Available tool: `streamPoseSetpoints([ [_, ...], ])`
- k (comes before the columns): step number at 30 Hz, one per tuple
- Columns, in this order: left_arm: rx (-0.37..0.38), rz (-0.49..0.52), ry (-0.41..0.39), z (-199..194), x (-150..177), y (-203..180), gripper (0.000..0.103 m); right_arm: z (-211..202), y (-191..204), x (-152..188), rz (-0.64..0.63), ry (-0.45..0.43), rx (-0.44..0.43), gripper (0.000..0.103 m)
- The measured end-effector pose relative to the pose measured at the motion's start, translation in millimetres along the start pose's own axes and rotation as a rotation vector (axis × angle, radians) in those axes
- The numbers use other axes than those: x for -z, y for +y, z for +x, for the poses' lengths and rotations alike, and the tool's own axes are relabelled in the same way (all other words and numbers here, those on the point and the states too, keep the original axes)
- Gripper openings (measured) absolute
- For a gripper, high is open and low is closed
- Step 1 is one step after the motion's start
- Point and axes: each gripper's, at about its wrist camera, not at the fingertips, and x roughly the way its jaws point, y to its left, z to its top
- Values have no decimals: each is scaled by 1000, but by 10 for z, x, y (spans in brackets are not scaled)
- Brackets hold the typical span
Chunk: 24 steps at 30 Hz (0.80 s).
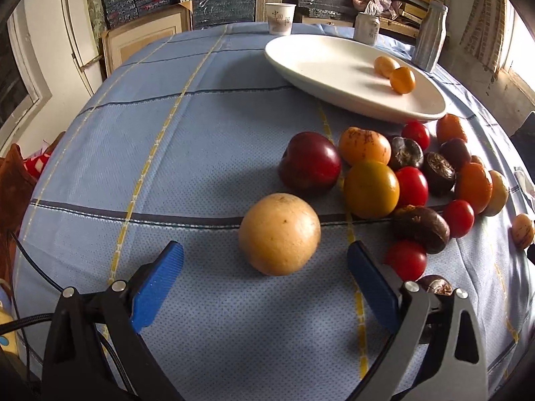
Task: Organize fruits
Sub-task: 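Grasp a pale tan fruit with the left tool while the right grasps a speckled brown fruit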
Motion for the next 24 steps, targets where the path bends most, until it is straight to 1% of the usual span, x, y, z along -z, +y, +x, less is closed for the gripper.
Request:
streamPoseSetpoints([
  [3, 5, -3, -3, -6, 3, 7, 97, 46, -15, -20, 12, 19, -13, 61],
  [7, 24, -10, -26, -44, 7, 5, 96, 91, -58, -46, 41, 33, -21, 60],
  [8, 30, -9, -32, -57, 9, 0, 93, 109, -50, -47, 41, 40, -24, 53],
  [9, 37, -8, -39, -75, 15, 2, 81, 128, -48, -50, 41, 49, -22, 51],
  [10, 50, -7, -41, -82, 15, -6, 73, 153, -54, -50, 46, 63, -14, 49],
  [11, 62, -6, -38, -76, 17, -17, 60, 163, -63, -51, 52, 67, -14, 45],
  [14, 78, -11, -48, -89, 16, -6, 44, 164, -108, -45, 77, 68, -31, 44],
  [24, 104, -14, -50, -80, 3, -13, 43, 158, -110, -38, 88, 68, -40, 44],
])
